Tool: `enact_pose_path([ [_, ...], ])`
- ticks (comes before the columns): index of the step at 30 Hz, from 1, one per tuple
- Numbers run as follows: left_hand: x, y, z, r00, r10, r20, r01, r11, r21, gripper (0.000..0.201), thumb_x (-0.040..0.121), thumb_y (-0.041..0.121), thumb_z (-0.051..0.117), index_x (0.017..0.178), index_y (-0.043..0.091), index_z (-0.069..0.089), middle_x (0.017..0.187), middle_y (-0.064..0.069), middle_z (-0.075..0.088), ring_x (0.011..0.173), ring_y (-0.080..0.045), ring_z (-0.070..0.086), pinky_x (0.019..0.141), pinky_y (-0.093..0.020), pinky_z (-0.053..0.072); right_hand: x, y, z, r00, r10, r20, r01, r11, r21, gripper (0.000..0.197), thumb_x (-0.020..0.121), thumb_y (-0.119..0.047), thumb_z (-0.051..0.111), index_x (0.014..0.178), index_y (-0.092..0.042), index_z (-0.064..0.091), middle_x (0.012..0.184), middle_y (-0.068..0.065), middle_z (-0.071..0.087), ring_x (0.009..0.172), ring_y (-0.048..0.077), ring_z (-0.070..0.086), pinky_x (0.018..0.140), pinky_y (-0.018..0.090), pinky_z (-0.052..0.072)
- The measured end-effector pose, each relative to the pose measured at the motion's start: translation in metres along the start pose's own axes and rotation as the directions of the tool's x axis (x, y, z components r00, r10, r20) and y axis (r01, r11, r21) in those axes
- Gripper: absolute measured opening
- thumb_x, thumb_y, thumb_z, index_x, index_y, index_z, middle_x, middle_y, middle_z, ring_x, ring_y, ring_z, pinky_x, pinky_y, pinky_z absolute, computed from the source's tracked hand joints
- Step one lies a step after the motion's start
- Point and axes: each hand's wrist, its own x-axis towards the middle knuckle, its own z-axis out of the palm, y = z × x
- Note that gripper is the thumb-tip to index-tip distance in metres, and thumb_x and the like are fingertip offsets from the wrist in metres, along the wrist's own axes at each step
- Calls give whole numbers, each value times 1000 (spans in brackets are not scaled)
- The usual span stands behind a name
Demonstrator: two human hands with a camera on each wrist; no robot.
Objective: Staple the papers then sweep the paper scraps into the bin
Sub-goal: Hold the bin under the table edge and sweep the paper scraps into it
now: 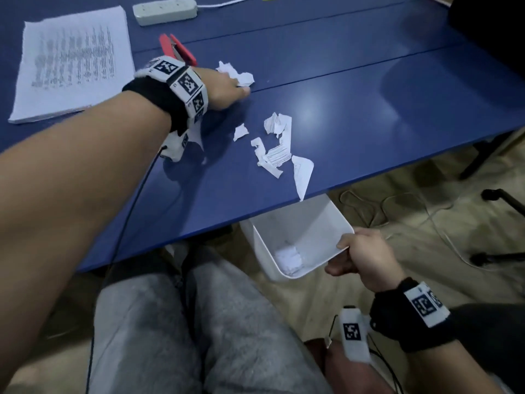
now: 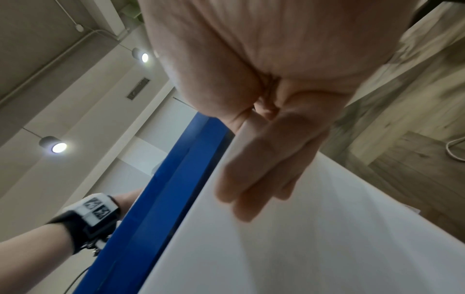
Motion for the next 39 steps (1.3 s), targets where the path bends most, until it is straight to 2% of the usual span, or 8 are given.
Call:
enact_pose_path([
  [4, -31, 15, -1, 995, 86, 59, -87, 996, 5, 66, 100, 56, 13, 147, 19, 40, 156, -9, 37, 145, -28, 31, 118, -39, 19, 5, -2, 4, 999, -24, 25, 24, 1000, 0, 22, 79, 10, 45, 92, 13, 62, 63, 31, 59, 37, 36, 59, 42, 36, 56],
  [8, -20, 27, -8, 991, 126, -41, -122, 989, 78, 67, 99, 55, 19, 132, 11, 56, 140, -13, 55, 132, -33, 46, 110, -43, 33, 11, 0, 6, 1000, -18, 25, 17, 1000, 18, 23, 80, 9, 45, 96, 13, 61, 53, 28, 59, 37, 37, 61, 41, 35, 55],
  [14, 14, 33, -7, 997, 29, -67, -35, 995, -98, 61, 102, 40, 25, 155, 11, 21, 165, -11, 12, 152, -28, 14, 122, -43, 16, 15, 1, 11, 1000, -5, 8, 5, 999, 34, 28, 77, 11, 44, 100, 17, 60, 47, 25, 58, 35, 36, 59, 41, 35, 54],
  [19, 1, 44, -2, 998, 54, -25, -56, 994, -96, 56, 105, 37, 20, 152, 7, 31, 156, -20, 33, 144, -34, 33, 118, -43, 23, 19, -3, 12, 1000, -5, 11, 5, 1000, 9, 20, 80, 10, 43, 92, 14, 58, 45, 27, 59, 35, 37, 61, 39, 32, 53],
  [23, -22, 43, 10, 975, 221, 25, -221, 975, 3, 62, 102, 51, 18, 148, 16, 40, 158, -8, 36, 144, -29, 34, 119, -42, 23, 20, -3, 15, 999, -16, 46, 16, 1000, 7, 18, 81, 9, 43, 88, 7, 59, 52, 29, 61, 39, 38, 63, 41, 34, 56],
  [28, -22, 38, 1, 968, 224, -116, -223, 974, 24, 57, 94, 59, 32, 116, 20, 67, 114, -8, 69, 117, -31, 57, 101, -41, 43, 24, 0, 13, 998, -12, 55, 12, 1000, 1, 19, 81, 8, 43, 91, 9, 59, 54, 31, 61, 39, 38, 63, 40, 32, 54],
  [34, 0, 5, 3, 989, -146, -29, 148, 985, 86, 67, 102, 47, 21, 148, 1, 36, 157, -23, 30, 146, -38, 27, 119, -44, 20, 21, 0, 12, 999, -18, 51, 18, 1000, 5, 20, 83, 8, 42, 96, 11, 58, 57, 33, 61, 37, 37, 63, 39, 31, 54],
  [39, -16, 8, 15, 994, -81, 67, 78, 996, 44, 72, 99, 53, 11, 151, 7, 29, 161, -22, 20, 150, -34, 19, 122, -47, 17, 23, -3, 14, 997, -43, 63, 42, 999, 16, 24, 85, 9, 42, 103, 9, 57, 62, 32, 63, 38, 37, 64, 37, 30, 53],
])
